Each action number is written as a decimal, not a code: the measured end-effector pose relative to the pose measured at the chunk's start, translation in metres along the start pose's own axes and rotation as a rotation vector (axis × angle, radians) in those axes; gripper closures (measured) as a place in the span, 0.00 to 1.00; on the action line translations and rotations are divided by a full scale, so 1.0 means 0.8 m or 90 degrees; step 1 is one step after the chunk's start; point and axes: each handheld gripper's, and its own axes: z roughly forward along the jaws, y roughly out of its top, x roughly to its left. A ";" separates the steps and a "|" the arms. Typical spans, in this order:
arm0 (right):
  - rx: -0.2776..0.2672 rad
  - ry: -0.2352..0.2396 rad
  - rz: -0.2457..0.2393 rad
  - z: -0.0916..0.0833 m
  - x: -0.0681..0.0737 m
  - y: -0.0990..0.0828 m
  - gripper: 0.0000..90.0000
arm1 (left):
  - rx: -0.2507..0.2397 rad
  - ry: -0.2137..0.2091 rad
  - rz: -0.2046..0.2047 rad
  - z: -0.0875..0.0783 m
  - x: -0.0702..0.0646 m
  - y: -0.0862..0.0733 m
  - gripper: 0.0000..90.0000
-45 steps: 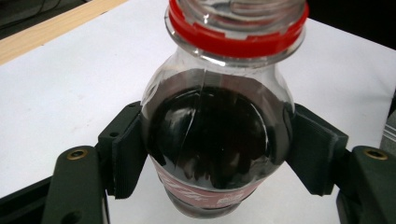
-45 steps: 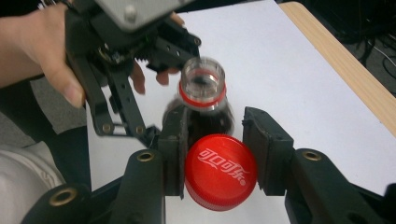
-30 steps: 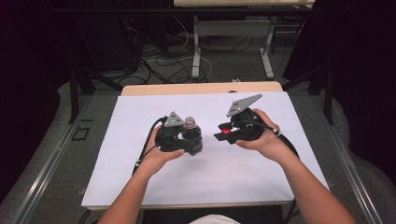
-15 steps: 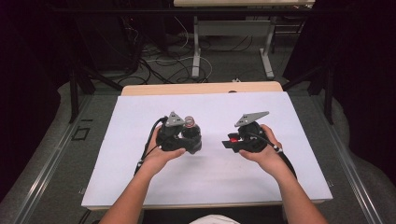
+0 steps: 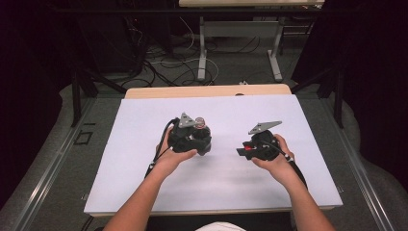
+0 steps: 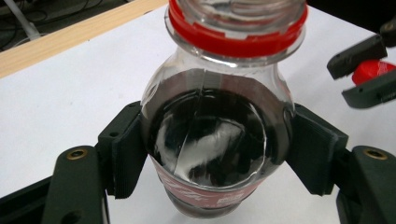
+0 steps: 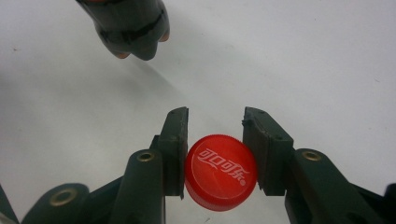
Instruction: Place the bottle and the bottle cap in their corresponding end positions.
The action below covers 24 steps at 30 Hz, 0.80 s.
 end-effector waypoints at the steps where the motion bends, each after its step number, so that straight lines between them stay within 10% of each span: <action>1: 0.002 0.001 0.000 0.001 -0.001 -0.002 0.68 | -0.002 0.001 -0.003 0.003 0.000 0.003 0.33; 24: -0.007 -0.010 0.017 0.006 -0.009 -0.020 0.68 | -0.020 0.045 -0.047 0.064 0.033 0.048 0.33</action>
